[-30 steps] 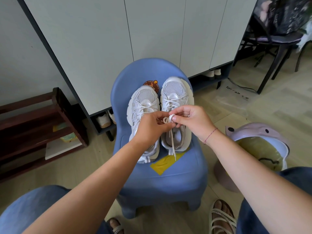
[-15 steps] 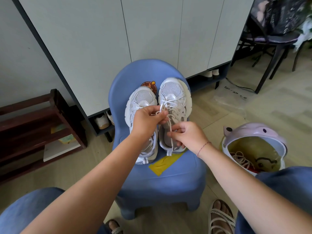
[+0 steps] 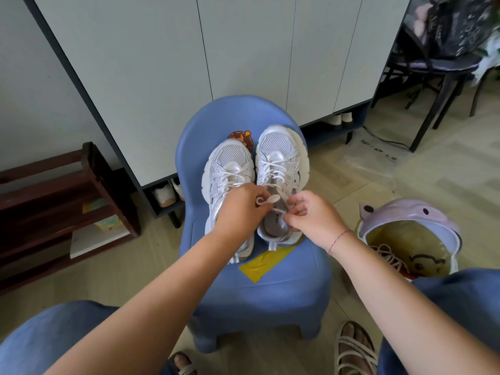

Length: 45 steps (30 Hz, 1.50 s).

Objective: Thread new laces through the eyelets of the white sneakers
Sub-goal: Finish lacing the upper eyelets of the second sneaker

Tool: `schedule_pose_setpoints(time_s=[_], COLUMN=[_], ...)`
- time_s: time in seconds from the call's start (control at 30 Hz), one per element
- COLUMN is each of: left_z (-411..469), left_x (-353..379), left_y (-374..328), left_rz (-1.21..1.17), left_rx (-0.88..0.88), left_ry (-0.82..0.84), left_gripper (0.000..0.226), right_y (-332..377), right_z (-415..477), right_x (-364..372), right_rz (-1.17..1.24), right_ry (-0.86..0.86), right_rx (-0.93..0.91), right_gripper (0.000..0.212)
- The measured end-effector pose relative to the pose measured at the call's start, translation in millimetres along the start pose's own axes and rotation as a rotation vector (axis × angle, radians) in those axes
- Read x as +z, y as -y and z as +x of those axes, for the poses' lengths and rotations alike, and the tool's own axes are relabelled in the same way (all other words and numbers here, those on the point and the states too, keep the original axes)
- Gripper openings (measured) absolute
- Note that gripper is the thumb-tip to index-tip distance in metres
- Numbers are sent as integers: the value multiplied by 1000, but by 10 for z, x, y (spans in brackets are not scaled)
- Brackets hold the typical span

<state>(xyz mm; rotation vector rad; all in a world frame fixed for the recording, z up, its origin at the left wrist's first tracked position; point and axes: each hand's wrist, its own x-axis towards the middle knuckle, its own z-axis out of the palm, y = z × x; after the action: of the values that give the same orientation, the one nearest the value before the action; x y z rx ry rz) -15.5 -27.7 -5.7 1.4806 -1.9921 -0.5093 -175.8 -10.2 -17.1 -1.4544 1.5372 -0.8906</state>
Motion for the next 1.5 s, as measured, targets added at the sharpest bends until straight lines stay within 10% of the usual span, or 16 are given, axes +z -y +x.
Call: schedule_pose_setpoints(time_s=[0.3, 0.47, 0.93, 1.23, 1.4, 1.5], left_z=[-181, -275, -297, -161, -214, -233], left_x=[143, 190, 166, 162, 13, -172], left_y=[-104, -50, 19, -266, -174, -55], left_rz=[48, 44, -279, -1006, -860, -654], left_rx=[-32, 79, -123, -534, -521, -409], left_ry=[78, 141, 38, 300, 283, -47], left_gripper=[60, 12, 22, 59, 37, 17], right_y=[-110, -132, 77, -47, -178, -252], right_z=[-164, -188, -157, -146, -115, -44], right_x=[31, 98, 116, 47, 104, 167], right_rz=[394, 502, 883, 732, 394, 162], right_ry=[-50, -70, 288, -30, -215, -261], right_rx=[-8, -97, 284, 348, 222, 130], right_gripper=[18, 22, 73, 49, 20, 44])
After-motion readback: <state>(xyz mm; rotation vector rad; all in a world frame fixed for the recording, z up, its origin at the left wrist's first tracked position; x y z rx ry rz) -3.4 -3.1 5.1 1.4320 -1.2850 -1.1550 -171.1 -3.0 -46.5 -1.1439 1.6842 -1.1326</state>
